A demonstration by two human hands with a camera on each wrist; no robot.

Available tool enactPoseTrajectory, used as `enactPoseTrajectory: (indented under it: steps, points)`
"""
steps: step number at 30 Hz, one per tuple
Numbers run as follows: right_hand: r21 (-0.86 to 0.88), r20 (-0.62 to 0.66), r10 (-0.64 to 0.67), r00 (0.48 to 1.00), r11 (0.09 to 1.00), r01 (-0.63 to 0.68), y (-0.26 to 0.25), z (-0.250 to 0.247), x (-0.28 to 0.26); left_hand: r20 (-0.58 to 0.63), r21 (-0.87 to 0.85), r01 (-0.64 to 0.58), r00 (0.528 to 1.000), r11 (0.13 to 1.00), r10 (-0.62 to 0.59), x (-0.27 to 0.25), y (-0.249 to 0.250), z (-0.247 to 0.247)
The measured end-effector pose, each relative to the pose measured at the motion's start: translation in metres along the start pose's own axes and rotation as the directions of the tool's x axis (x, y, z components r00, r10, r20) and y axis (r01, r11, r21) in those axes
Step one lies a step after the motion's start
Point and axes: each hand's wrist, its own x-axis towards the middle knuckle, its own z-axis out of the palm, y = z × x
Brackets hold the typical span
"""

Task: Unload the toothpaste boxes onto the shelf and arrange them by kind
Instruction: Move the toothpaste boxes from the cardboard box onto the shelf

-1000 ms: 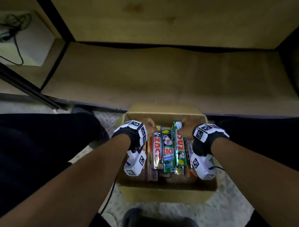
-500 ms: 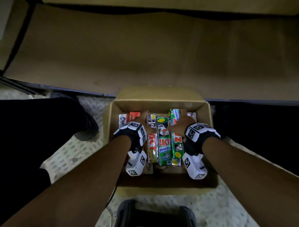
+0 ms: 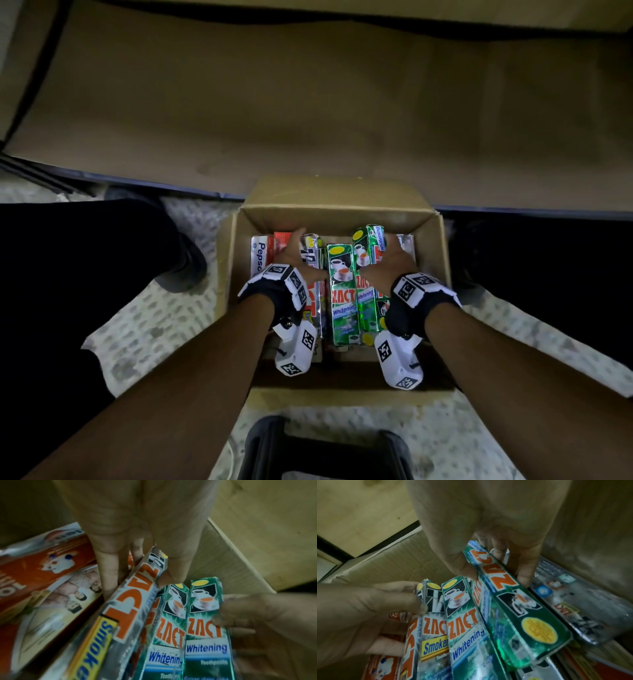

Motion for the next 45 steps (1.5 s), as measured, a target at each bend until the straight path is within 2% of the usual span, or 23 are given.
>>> enactPoseTrajectory:
  steps: [4,9,14,16,21,24,27,33,39,45]
  points:
    - [0.093,0.01,-0.099,0.995,0.991,0.097,-0.003,0.006,-0.007,-0.021,-0.138,0.026,0.999,0.99,-0.029,-0.007,-0.007,-0.004]
    - [0.088,0.092,-0.21,0.973,0.975,0.203,-0.014,0.014,-0.01,-0.015,-0.281,0.039,0.999,0.959,-0.045,-0.012,-0.02,-0.006]
    - [-0.014,-0.011,-0.194,0.981,0.981,0.193,-0.012,0.021,-0.009,0.006,-0.345,0.05,0.999,0.937,-0.051,-0.018,-0.022,-0.008]
    - [-0.044,-0.019,-0.168,0.986,0.985,0.167,-0.009,0.023,-0.009,0.025,-0.337,0.07,0.998,0.939,-0.065,-0.021,-0.02,-0.008]
    - [-0.039,-0.029,-0.217,0.976,0.976,0.216,-0.008,0.025,-0.014,0.056,-0.296,0.098,0.995,0.95,-0.085,-0.024,-0.019,-0.011]
    - [-0.094,-0.076,-0.221,0.972,0.972,0.214,-0.009,0.024,-0.017,0.052,-0.292,0.103,0.994,0.951,-0.092,-0.022,-0.02,-0.011]
    - [-0.092,-0.058,-0.195,0.979,0.978,0.189,-0.01,0.018,-0.021,0.045,-0.291,0.096,0.995,0.952,-0.087,-0.022,-0.02,-0.011]
    - [-0.049,-0.012,-0.176,0.984,0.983,0.175,-0.013,0.006,-0.026,-0.011,-0.247,0.05,0.998,0.968,-0.054,-0.027,-0.017,-0.012]
    - [0.002,0.011,-0.222,0.975,0.975,0.222,-0.014,-0.003,-0.036,-0.066,-0.19,-0.031,0.998,0.981,0.019,-0.034,-0.004,-0.026]
    - [-0.017,-0.04,-0.252,0.967,0.968,0.252,-0.019,-0.019,-0.061,-0.127,-0.143,-0.083,0.99,0.986,0.065,-0.056,0.012,-0.047]
